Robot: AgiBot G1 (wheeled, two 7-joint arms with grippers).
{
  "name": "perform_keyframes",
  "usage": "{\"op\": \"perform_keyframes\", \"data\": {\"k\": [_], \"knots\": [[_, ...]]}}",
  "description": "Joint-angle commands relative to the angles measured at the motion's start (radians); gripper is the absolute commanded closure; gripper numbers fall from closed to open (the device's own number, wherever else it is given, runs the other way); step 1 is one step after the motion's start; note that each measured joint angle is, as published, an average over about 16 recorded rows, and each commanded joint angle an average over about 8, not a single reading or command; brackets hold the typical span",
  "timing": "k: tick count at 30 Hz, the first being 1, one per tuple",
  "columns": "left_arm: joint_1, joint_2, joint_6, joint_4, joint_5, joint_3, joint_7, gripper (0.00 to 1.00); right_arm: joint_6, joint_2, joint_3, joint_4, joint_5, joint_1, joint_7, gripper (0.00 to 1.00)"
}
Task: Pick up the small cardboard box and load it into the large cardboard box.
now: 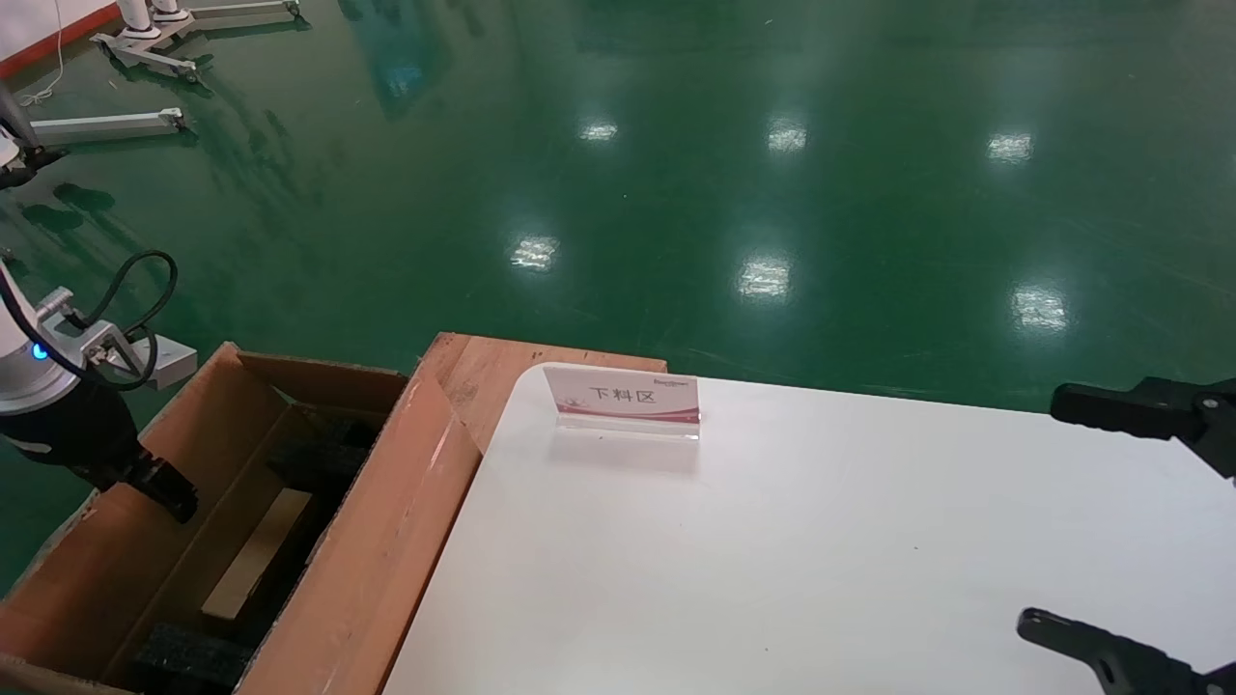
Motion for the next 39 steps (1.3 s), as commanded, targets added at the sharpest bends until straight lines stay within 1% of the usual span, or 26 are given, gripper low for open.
{"op": "perform_keyframes", "data": {"k": [1, 5, 12, 17, 21, 26, 30, 36, 39], "knots": [[0.002, 0.000, -0.001, 0.001, 0.001, 0.001, -0.003, 0.00, 0.000, 0.000, 0.000, 0.000, 0.000, 0.000, 0.000, 0.00], [-0.039, 0.008, -0.006, -0.019, -0.026, -0.019, 0.050, 0.00, 0.000, 0.000, 0.000, 0.000, 0.000, 0.000, 0.000, 0.00], [-0.179, -0.013, 0.012, -0.110, -0.125, -0.095, 0.219, 0.00, 0.000, 0.000, -0.001, -0.001, 0.000, 0.000, 0.000, 0.00], [-0.279, -0.056, 0.018, -0.213, -0.202, -0.156, 0.314, 0.00, 0.000, 0.000, -0.001, -0.001, 0.000, 0.001, -0.001, 0.00], [-0.341, -0.119, 0.011, -0.330, -0.269, -0.207, 0.368, 0.00, 0.000, 0.000, -0.001, -0.001, 0.001, 0.001, -0.001, 0.00], [-0.392, -0.201, -0.007, -0.508, -0.328, -0.252, 0.402, 0.00, 0.000, 0.000, -0.001, -0.001, 0.001, 0.001, -0.001, 0.00], [-0.420, -0.237, -0.013, -0.614, -0.342, -0.265, 0.405, 0.00, 0.000, 0.000, -0.001, -0.001, 0.001, 0.001, -0.001, 0.00], [-0.418, -0.243, -0.013, -0.636, -0.341, -0.277, 0.406, 0.00, 0.000, 0.000, -0.001, -0.001, 0.001, 0.001, -0.001, 0.00], [-0.391, -0.240, -0.009, -0.639, -0.337, -0.311, 0.411, 0.00, 0.000, 0.000, -0.001, -0.001, 0.001, 0.001, -0.001, 0.00]]}}
